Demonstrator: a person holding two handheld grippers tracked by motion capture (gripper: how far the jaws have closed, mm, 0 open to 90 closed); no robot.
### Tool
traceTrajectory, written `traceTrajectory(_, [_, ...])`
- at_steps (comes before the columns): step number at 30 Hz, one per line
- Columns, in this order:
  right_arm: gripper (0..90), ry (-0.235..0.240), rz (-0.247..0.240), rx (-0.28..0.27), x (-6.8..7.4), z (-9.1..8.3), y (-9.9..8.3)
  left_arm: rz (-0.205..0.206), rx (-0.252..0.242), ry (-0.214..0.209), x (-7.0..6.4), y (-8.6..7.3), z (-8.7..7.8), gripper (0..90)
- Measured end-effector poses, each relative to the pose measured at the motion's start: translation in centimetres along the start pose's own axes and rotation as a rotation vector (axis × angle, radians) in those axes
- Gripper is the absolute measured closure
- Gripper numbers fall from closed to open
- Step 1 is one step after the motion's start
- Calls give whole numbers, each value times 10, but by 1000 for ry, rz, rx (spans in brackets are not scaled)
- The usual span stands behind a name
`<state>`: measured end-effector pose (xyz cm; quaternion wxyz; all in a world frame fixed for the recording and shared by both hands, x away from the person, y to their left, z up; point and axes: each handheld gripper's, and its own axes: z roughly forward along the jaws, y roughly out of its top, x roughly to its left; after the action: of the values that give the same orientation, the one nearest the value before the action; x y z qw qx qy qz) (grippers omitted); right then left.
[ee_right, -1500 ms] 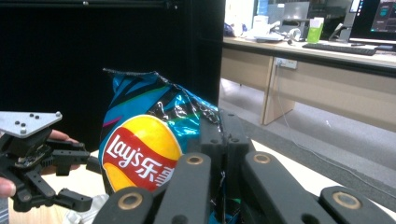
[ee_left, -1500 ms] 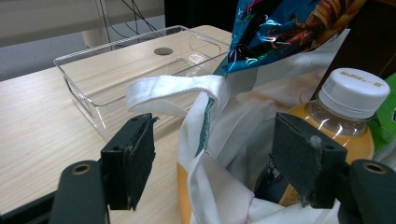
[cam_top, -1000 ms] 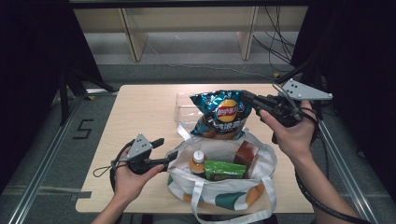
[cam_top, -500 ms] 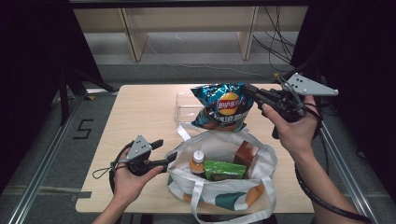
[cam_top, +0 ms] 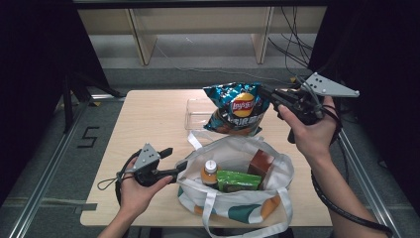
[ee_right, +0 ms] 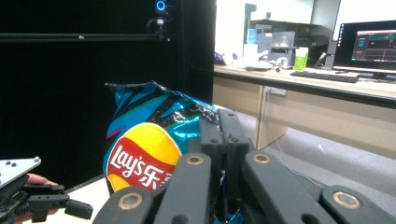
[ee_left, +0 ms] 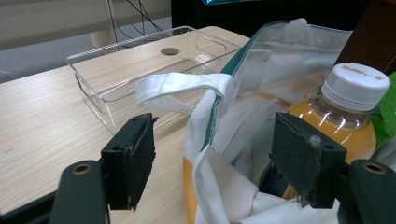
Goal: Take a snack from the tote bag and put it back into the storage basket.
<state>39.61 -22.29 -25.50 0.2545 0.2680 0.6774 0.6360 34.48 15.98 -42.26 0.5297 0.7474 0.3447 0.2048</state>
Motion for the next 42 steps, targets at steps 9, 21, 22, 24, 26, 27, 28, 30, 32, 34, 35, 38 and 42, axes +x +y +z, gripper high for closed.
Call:
traceTrajectory(9, [900,-10,18,-5,-4,6,3,-1,-6,-3,1,0,-1,299])
traceTrajectory(21, [900,-29,24,3,-8,13,2,-2,-3,5,1,0,-1,299])
traceTrajectory(22, [900,-25,34,4,-8,13,1,-1,3,9,0,0,-2,299])
traceTrajectory(24, [900,-24,33,11,-8,15,0,0,3,9,0,0,-2,299])
traceTrajectory(26, [900,-28,49,15,-8,16,0,1,-2,6,1,0,-2,299])
traceTrajectory(27, [900,-29,29,9,-10,17,-1,2,-3,5,1,0,-2,299])
traceTrajectory(28, [900,-27,35,12,-9,18,-1,2,-1,8,1,0,-2,299])
traceTrajectory(30, [900,-31,39,18,-10,19,-1,2,-5,6,1,0,-2,299])
traceTrajectory(32, [900,-29,44,17,-11,20,-2,1,-4,6,1,0,-2,299])
traceTrajectory(34, [900,-28,60,22,-11,21,-2,1,-2,7,1,0,-2,299])
traceTrajectory(35, [900,-28,56,19,-11,22,-2,3,4,11,1,0,-2,299])
traceTrajectory(38, [900,-30,42,11,-12,24,-2,3,-2,8,1,0,-2,299])
traceTrajectory(42, [900,-33,51,23,-13,25,-2,4,-5,8,1,0,-3,299])
